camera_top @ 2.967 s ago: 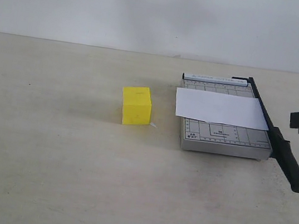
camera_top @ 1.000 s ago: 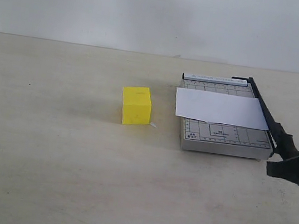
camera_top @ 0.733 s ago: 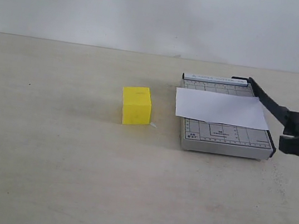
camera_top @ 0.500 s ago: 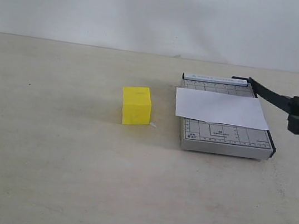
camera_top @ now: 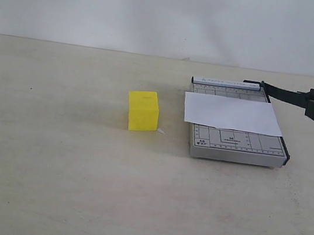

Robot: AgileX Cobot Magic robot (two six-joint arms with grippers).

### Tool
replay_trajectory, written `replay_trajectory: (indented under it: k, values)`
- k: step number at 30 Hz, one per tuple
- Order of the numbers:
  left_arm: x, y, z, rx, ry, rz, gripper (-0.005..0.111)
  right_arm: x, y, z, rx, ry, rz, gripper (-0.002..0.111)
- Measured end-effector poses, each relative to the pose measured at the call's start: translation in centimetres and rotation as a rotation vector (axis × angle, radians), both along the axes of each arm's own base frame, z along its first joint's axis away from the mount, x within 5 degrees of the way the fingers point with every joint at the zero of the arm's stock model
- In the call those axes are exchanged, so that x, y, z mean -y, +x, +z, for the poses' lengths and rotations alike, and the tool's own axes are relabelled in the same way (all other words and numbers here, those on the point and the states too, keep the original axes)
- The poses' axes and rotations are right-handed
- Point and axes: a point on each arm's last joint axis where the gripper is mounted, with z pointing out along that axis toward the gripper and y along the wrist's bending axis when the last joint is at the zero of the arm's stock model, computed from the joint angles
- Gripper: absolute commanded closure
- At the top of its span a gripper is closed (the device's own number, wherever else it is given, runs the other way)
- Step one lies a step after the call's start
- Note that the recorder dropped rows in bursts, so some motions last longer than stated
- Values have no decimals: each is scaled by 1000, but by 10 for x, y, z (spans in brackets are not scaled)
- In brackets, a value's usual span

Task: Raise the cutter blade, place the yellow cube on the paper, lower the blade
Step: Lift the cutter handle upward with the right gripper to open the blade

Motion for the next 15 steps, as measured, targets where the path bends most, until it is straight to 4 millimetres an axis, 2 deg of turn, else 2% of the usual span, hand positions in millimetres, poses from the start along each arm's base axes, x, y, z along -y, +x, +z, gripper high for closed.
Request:
replay_trajectory:
  k: [3, 7, 8, 11, 13, 15]
  values:
    - [0, 0, 0, 0, 0, 0, 102, 0, 0, 0, -5, 2, 4, 97]
    - [0, 0, 0, 0, 0, 0, 102, 0, -1, 1, -9, 5, 8, 68]
    - [0, 0, 0, 0, 0, 0, 102, 0, -2, 6, 11, 6, 9, 65]
    - [0, 0, 0, 0, 0, 0, 102, 0, -4, 15, 50, 3, 9, 62]
    - [0, 0, 0, 0, 0, 0, 102, 1, -13, 31, 114, 11, 15, 62]
    - [0, 0, 0, 0, 0, 0, 102, 2, -35, 61, 218, 45, 42, 63]
